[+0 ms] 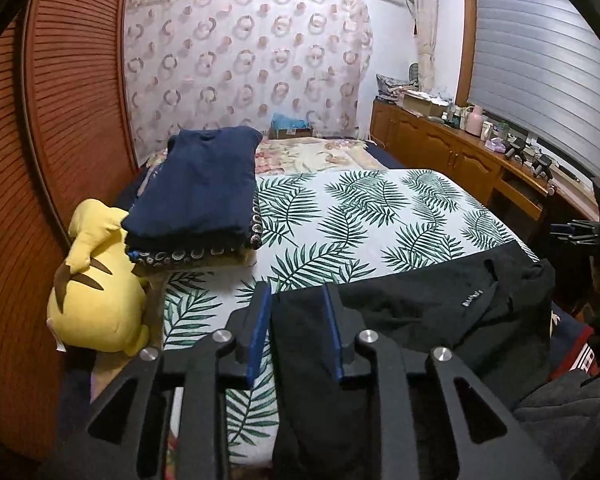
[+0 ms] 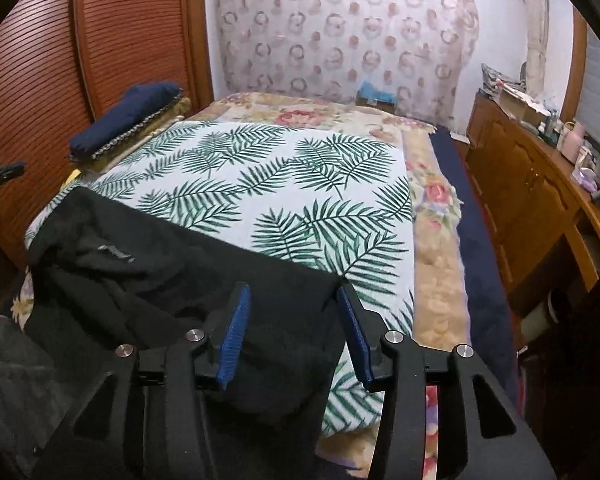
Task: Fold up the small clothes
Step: 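Grasp the black T-shirt hem with both grippers, then lift the held hem up with both grippers toward the collar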
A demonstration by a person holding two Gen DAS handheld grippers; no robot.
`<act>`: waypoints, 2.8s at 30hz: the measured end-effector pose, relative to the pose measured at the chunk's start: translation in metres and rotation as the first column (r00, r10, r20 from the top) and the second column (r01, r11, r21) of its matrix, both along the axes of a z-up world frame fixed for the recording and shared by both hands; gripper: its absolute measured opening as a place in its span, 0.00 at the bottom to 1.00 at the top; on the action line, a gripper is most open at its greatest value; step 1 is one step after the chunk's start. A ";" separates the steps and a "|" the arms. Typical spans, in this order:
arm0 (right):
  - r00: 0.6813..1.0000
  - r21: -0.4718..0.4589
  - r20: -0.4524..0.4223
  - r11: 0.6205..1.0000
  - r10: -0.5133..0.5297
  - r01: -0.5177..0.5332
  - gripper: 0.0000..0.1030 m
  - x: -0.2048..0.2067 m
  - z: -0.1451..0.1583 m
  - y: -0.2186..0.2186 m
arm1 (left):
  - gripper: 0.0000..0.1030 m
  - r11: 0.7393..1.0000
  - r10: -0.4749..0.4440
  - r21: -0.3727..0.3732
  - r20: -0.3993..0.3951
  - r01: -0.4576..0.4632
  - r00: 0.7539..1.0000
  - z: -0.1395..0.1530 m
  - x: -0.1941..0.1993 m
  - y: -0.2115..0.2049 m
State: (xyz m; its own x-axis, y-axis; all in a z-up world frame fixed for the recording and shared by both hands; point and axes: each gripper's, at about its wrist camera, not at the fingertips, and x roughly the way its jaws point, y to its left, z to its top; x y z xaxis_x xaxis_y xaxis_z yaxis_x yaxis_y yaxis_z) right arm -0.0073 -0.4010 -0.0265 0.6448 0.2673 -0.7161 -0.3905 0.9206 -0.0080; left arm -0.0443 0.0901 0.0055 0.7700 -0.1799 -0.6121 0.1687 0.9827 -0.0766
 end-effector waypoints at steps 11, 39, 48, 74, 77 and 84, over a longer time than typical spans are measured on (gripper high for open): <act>0.992 0.015 -0.107 0.998 -0.064 0.066 0.47 0.055 -0.062 -0.003 | 0.29 1.000 0.000 0.006 -0.167 0.001 0.986 -0.066 0.069 0.002; 0.990 0.003 -0.113 0.997 -0.082 0.083 0.58 0.065 -0.080 -0.008 | 0.33 0.999 -0.003 -0.034 -0.235 -0.005 0.972 -0.105 0.098 0.003; 0.990 0.055 -0.138 0.998 0.017 -0.010 0.10 0.055 -0.075 0.003 | 0.06 0.996 -0.038 -0.086 -0.221 0.020 0.974 -0.104 0.091 0.001; 0.946 0.121 0.310 0.983 0.098 -0.141 0.07 -0.074 0.160 0.009 | 0.03 0.995 0.011 -0.098 0.315 0.021 0.949 0.091 -0.043 -0.006; 0.924 0.119 0.370 0.981 0.098 -0.151 0.07 -0.079 0.186 0.011 | 0.03 0.995 0.007 -0.091 0.369 0.028 0.929 0.114 -0.047 -0.007; 0.890 0.102 0.448 0.984 0.087 -0.148 0.07 -0.081 0.229 0.011 | 0.03 0.996 -0.005 -0.078 0.487 0.049 0.874 0.173 -0.047 -0.002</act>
